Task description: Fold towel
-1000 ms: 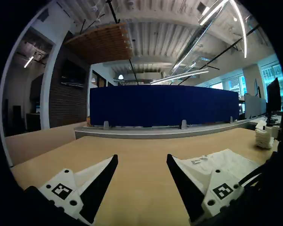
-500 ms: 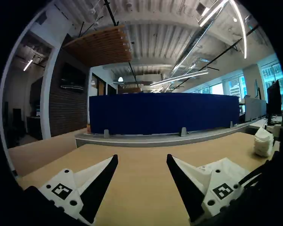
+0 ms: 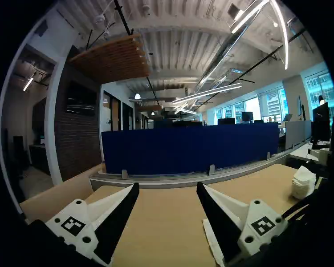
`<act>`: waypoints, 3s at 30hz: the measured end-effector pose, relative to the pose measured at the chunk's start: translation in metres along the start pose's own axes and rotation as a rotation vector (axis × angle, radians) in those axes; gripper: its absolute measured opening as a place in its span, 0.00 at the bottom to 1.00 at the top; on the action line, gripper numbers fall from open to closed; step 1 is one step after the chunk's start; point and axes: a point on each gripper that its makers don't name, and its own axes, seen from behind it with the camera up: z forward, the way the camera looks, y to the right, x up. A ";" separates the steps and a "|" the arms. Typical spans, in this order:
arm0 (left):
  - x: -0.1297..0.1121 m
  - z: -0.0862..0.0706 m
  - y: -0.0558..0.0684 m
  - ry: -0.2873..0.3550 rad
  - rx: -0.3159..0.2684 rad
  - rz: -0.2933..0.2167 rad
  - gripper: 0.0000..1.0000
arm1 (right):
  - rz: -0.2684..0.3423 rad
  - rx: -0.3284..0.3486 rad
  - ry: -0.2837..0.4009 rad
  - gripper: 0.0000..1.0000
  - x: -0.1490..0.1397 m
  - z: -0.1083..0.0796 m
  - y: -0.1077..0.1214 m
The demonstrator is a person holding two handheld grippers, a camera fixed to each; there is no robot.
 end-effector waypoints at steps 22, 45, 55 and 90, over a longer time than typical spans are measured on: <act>0.015 -0.007 0.059 -0.152 -0.218 0.023 0.96 | -0.069 0.204 -0.142 1.00 0.021 0.009 -0.043; -0.039 -0.017 0.096 -0.301 -0.370 0.078 0.96 | -0.178 0.411 -0.331 1.00 -0.038 0.006 -0.089; -0.084 -0.022 0.108 -0.379 -0.405 0.091 0.96 | -0.202 0.441 -0.425 1.00 -0.090 -0.004 -0.094; -0.243 -0.066 0.142 -0.700 -0.528 0.169 0.96 | -0.265 0.493 -0.705 1.00 -0.233 -0.051 -0.086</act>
